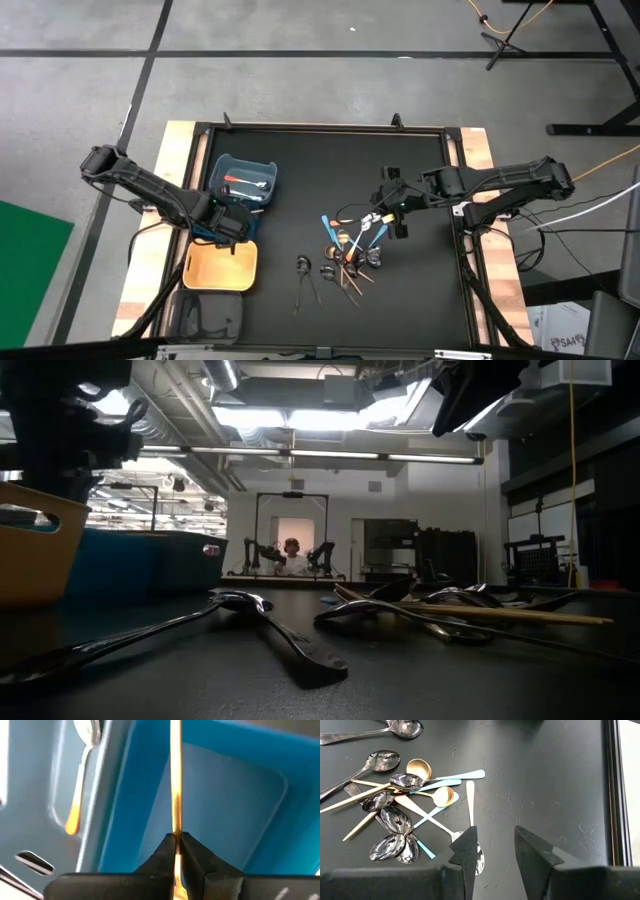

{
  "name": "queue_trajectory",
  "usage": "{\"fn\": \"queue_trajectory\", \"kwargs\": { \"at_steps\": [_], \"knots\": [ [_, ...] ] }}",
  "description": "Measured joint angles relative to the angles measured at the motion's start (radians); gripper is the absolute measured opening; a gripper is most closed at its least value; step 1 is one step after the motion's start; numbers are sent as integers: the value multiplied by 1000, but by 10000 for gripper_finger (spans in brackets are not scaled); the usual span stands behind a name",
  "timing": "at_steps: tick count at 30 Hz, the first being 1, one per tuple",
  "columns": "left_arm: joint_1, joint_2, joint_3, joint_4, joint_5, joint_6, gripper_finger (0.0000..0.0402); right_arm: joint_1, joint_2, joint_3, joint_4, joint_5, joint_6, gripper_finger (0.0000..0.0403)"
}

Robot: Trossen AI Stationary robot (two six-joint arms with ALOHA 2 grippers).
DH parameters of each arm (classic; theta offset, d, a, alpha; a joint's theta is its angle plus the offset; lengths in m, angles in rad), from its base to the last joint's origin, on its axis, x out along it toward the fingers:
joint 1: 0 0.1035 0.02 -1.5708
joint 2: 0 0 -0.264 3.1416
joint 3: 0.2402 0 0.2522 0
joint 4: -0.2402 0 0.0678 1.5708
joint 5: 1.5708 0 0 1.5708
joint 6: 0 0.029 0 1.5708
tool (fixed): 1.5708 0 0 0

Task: Sort silverware by color (type)
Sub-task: Put the gold spoon into the blue bin, then put the orange spoon into the light green bin

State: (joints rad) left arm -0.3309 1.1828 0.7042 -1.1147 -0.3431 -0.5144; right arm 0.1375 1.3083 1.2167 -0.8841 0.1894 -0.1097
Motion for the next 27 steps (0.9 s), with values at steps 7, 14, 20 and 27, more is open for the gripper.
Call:
{"fn": "queue_trajectory", "kwargs": {
  "at_steps": [7, 14, 20, 27],
  "knots": [
    [0, 1, -33, 0, 25, 0, 19, 0, 0, 0, 0, 0, 0, 119],
    [0, 1, -33, 1, 23, -2, 21, 0, 0, 0, 0, 0, 0, 119],
    [0, 1, -33, 1, 21, -45, 27, 0, 0, 0, 0, 0, 0, 119],
    [0, 1, -33, 1, 20, -80, 55, 0, 0, 0, 0, 0, 0, 119]
  ]
}}
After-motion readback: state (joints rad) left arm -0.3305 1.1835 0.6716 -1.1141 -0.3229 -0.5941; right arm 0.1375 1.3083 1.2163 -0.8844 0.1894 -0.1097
